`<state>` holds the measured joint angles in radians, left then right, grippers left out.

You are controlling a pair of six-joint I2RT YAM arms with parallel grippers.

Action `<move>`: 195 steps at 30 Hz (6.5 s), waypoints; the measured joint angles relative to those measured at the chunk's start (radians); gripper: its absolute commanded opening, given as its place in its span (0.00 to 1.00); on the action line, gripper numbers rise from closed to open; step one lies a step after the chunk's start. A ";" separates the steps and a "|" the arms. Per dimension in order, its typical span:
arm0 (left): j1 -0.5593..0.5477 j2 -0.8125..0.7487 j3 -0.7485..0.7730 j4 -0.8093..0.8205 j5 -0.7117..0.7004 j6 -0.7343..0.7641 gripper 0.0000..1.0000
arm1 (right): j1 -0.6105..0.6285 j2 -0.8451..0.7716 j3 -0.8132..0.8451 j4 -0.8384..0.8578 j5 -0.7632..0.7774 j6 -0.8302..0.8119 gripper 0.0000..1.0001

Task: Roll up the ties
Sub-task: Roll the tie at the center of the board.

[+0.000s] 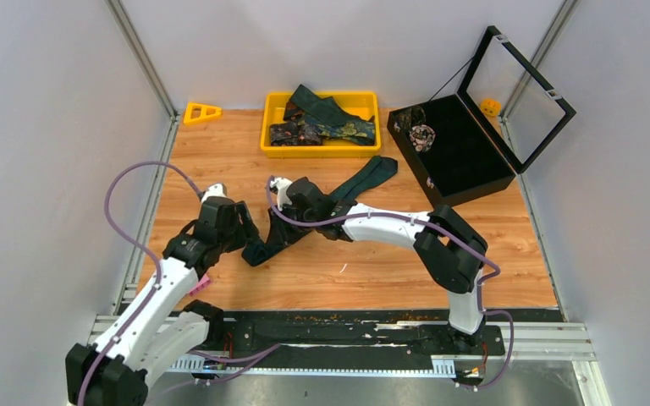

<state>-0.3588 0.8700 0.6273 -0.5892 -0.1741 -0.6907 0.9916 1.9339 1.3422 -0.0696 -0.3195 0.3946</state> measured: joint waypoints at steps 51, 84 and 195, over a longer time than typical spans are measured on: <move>0.000 -0.300 -0.336 0.093 0.016 -0.190 0.69 | -0.039 0.271 0.130 0.072 -0.149 0.061 0.08; 0.000 -0.248 -0.535 0.484 0.016 -0.319 0.28 | -0.055 0.269 0.056 0.210 -0.188 0.104 0.07; -0.062 0.420 0.098 0.027 0.024 0.014 0.49 | -0.018 0.035 -0.126 0.068 -0.110 0.090 0.13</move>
<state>-0.4206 1.2896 0.7258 -0.5625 -0.1505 -0.6762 0.9737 1.9694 1.2167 -0.0021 -0.4297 0.4850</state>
